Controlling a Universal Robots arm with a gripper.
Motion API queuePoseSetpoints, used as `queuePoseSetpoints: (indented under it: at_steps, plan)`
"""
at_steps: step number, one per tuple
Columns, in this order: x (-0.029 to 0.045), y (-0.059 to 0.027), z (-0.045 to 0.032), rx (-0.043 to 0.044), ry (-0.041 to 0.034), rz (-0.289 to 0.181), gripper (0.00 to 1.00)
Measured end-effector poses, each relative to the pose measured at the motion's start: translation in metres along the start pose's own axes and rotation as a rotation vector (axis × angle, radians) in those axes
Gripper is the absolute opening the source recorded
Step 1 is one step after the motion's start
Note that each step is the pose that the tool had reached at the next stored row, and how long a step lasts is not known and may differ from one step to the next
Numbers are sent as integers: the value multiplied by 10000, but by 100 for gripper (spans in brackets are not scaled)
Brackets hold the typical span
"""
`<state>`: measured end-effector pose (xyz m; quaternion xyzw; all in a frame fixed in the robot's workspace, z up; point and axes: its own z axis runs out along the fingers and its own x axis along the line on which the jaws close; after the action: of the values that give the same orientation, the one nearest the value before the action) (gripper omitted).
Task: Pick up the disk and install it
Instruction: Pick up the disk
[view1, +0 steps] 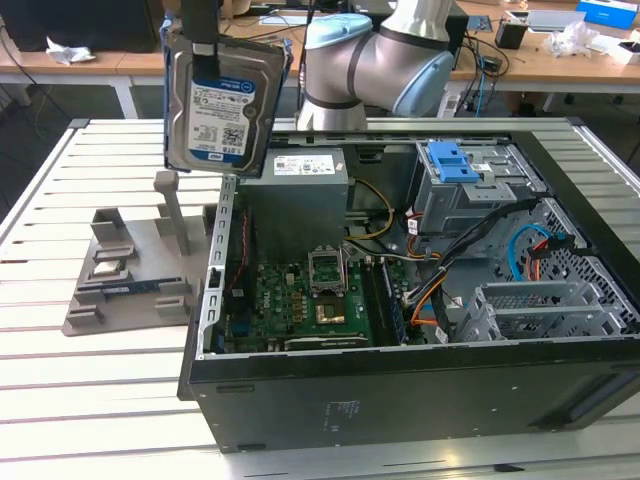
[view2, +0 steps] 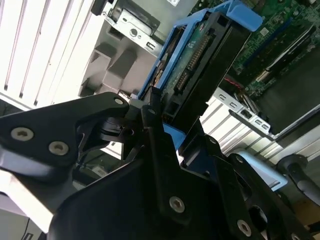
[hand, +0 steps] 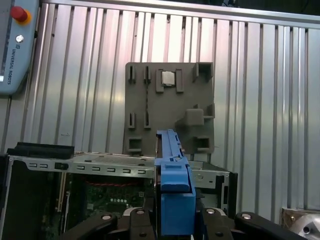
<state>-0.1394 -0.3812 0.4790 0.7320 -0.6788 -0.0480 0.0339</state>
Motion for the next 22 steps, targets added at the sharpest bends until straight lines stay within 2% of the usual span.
queuePoseSetpoints:
  at_steps: [4,9,11,18,22]
  plan:
    - [57,-278,-26,-226,-18,4,37]
    - [73,-449,-39,-306,-22,4,37]
    - [76,-489,-42,-319,-24,5,37]
    - [97,-763,-69,-392,-30,7,37]
    - [103,-847,-79,-410,-31,6,37]
